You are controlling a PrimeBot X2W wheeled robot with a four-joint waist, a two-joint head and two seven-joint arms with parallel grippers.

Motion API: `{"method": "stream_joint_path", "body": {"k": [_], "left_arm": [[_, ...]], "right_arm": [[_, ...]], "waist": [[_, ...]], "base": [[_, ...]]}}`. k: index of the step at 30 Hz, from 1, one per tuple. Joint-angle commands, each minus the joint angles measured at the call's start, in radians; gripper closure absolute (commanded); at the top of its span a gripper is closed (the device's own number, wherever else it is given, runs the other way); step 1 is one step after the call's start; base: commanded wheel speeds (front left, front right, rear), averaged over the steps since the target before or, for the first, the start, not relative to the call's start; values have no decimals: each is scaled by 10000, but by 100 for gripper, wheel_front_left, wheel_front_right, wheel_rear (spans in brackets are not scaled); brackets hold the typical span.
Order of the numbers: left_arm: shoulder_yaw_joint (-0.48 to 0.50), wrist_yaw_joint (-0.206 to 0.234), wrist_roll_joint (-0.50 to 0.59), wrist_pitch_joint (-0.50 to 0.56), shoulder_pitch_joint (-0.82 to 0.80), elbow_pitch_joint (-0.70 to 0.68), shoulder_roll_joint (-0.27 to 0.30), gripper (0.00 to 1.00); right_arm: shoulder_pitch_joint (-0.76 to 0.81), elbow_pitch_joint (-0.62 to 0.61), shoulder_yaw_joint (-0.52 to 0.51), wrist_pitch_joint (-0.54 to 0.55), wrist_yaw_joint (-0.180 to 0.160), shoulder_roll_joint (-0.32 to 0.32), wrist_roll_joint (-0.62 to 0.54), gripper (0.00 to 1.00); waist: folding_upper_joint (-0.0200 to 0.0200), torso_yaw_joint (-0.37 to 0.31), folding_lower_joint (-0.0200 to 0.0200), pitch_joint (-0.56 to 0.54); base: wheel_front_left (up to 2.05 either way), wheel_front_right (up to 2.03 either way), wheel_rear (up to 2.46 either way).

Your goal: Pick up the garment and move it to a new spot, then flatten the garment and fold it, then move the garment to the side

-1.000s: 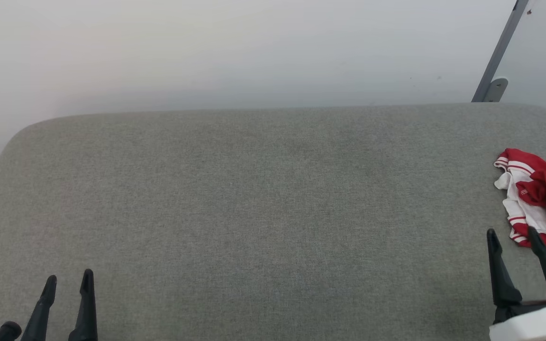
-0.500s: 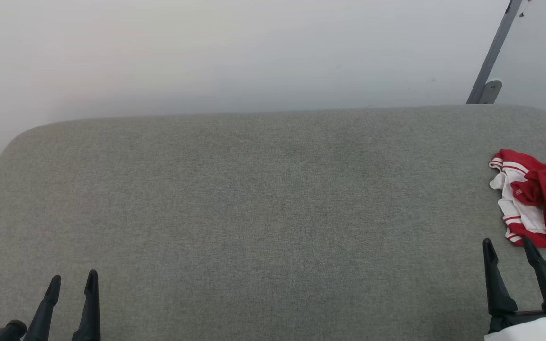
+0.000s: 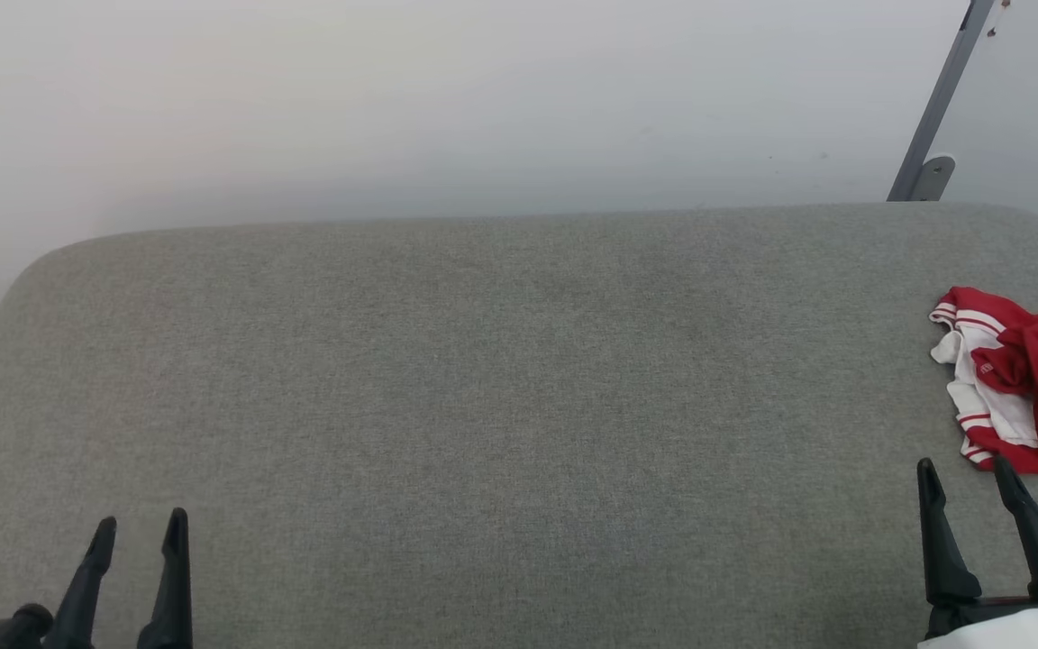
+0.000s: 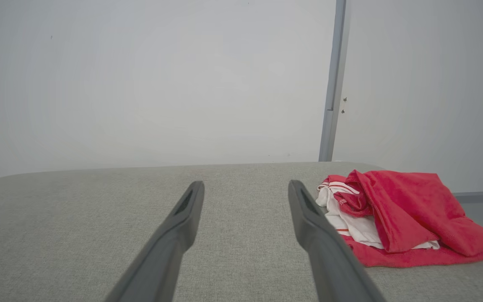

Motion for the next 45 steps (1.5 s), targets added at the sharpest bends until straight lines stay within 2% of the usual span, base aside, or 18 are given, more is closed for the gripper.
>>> {"method": "stream_joint_path", "body": {"k": [1,2,7,24,45], "left_arm": [[49,-27,117,-51,-127,-84,18,0],[44,0,17,0,0,-65,-13,100],[-47,2,-141,65,85,307,-320,100],[134,-6,-2812,897,-651,623,-755,100],[313,-16,-5185,1664,-1298,886,-1161,100]], "right_arm": [[80,-23,-5,-42,-3,32,-9,0],[13,-2,-6,0,0,8,6,100],[129,378,29,69,0,162,143,100],[-473,673,-20,939,0,396,3316,100],[-1006,946,-59,1711,0,607,6148,100]], "waist": [[-1,8,0,2],[-1,8,0,0],[-1,8,0,2],[-1,24,0,57],[-1,43,0,118]], "base": [[0,0,0],[0,0,0],[0,0,0],[0,0,0],[0,0,0]]}}
